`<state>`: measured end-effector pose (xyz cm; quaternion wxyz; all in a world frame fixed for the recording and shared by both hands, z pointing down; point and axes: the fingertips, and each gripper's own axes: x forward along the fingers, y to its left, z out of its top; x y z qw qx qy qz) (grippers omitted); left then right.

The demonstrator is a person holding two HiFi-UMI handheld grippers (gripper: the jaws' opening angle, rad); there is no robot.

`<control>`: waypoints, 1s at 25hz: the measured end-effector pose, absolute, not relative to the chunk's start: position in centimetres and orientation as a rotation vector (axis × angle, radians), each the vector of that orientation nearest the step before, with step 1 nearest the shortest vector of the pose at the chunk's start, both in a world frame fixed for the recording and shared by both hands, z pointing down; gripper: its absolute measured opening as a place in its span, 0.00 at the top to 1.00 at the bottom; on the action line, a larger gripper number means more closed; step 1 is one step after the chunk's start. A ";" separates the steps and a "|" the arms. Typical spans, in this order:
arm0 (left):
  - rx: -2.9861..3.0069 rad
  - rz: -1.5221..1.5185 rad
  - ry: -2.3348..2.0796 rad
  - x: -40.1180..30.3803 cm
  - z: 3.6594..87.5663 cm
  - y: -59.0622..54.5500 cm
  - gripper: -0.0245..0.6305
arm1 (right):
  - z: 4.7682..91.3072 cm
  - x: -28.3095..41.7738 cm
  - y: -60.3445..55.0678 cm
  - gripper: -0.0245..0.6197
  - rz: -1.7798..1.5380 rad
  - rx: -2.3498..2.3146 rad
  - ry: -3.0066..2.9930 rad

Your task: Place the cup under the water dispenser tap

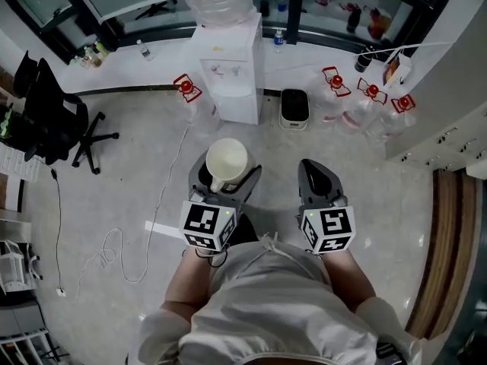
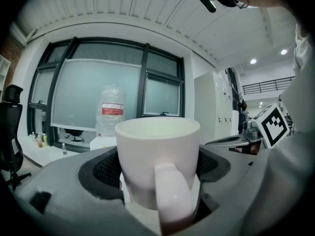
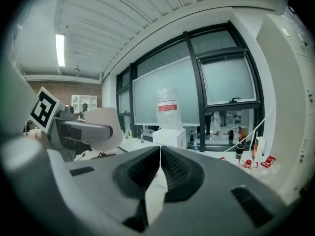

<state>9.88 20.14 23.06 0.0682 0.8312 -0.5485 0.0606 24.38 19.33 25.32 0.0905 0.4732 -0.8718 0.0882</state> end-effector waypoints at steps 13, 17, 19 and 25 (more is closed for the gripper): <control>2.555 0.230 -1.435 -3.8 25.1 3.9 0.27 | 26.7 10.5 5.4 0.92 0.375 1.536 -2.449; 2.542 0.281 -1.378 -8.3 27.0 0.1 0.27 | 28.2 6.5 1.2 0.92 0.424 1.567 -2.396; 2.532 0.313 -1.358 -10.1 28.5 -1.5 0.27 | 29.4 4.7 -0.4 0.92 0.461 1.574 -2.373; 2.437 0.348 -1.319 -12.5 34.9 -5.6 0.27 | 33.7 1.6 -4.0 0.92 0.513 1.544 -2.317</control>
